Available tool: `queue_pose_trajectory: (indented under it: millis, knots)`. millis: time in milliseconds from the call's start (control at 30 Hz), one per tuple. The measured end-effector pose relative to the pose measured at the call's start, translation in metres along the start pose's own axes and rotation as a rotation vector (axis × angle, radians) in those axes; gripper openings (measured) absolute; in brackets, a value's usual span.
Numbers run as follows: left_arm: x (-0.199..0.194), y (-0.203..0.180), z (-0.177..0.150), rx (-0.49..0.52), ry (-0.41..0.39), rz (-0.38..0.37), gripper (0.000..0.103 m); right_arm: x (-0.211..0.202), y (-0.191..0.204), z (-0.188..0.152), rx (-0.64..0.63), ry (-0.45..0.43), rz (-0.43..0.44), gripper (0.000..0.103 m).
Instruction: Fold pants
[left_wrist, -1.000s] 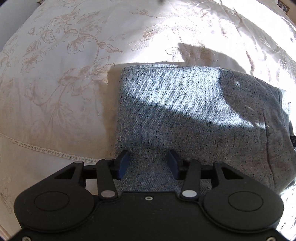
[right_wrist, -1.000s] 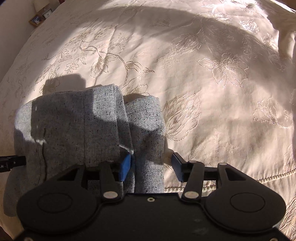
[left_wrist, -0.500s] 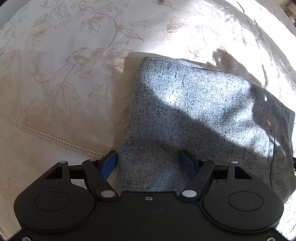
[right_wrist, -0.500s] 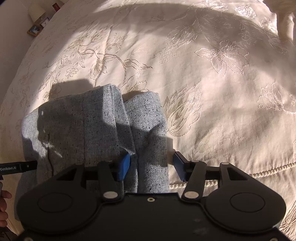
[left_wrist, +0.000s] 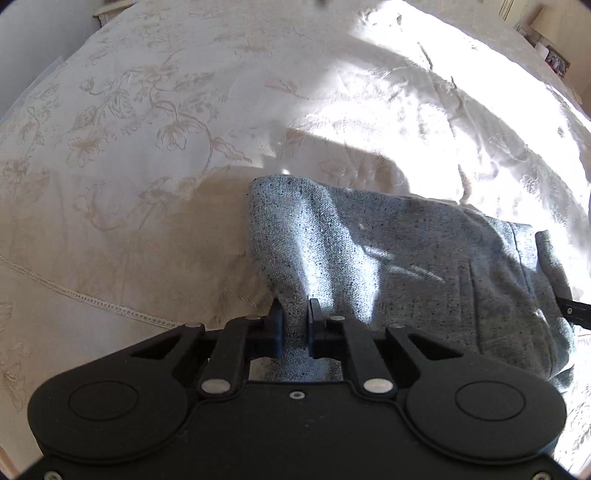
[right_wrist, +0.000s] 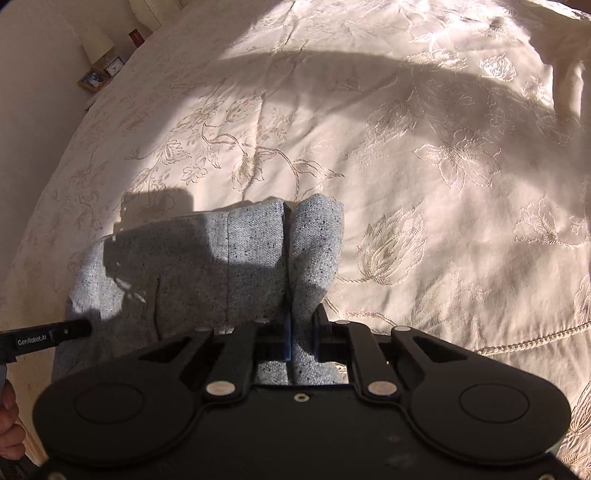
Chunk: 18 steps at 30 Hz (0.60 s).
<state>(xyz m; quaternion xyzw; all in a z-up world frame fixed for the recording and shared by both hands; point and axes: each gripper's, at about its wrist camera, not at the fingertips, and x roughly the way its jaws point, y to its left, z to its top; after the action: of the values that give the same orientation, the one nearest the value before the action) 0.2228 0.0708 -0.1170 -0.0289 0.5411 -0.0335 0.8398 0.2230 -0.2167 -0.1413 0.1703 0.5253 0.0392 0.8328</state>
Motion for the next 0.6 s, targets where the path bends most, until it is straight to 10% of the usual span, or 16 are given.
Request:
queue_pose_trajectory:
  millis: [233,600]
  knots:
    - [-0.024,0.018,0.008,0.022,-0.086,0.07,0.015,-0.022,0.032,0.003,-0.019,-0.025,0.038,0.011]
    - [-0.046,0.166,0.016,-0.086,-0.095,0.169,0.015,0.009,0.174,-0.004,-0.106,0.005,0.175,0.011]
